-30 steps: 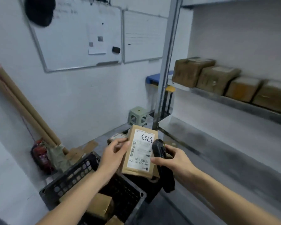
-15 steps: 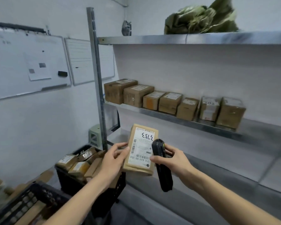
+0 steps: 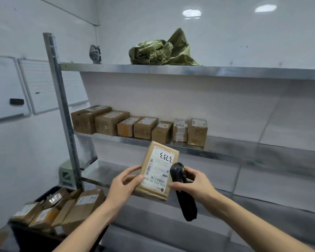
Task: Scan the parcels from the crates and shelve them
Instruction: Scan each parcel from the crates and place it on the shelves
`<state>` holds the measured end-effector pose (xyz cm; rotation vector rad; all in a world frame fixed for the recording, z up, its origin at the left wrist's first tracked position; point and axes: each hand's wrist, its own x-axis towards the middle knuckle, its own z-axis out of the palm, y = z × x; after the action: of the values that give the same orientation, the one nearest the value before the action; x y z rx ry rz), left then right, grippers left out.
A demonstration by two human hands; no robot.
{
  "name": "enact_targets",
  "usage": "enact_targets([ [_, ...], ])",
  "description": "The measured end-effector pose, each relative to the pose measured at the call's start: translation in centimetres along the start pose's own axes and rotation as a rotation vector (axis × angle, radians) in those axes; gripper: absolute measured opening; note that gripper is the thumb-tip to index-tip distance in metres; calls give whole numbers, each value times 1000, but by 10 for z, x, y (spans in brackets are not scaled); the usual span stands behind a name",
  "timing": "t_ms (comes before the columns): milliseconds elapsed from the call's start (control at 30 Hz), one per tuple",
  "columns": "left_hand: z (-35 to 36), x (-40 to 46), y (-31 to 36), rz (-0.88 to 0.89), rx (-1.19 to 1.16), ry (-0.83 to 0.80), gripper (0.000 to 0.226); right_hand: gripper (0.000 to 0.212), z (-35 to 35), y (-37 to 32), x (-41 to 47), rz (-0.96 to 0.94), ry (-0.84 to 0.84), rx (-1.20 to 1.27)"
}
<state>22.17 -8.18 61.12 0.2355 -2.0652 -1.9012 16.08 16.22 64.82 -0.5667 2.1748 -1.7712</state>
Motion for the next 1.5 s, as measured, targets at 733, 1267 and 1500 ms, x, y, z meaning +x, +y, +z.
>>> enact_targets([
  [733,-12,-27,56,126,43,-151,33,45,-18,-59,-40,-90,189,-19],
  [1267,23,-11,56,165,10,14,32,50,-50,-45,-60,-68,204,-92],
  [1500,51,-6,47,115,-65,-38,27,47,-69,-44,-65,-42,255,-122],
])
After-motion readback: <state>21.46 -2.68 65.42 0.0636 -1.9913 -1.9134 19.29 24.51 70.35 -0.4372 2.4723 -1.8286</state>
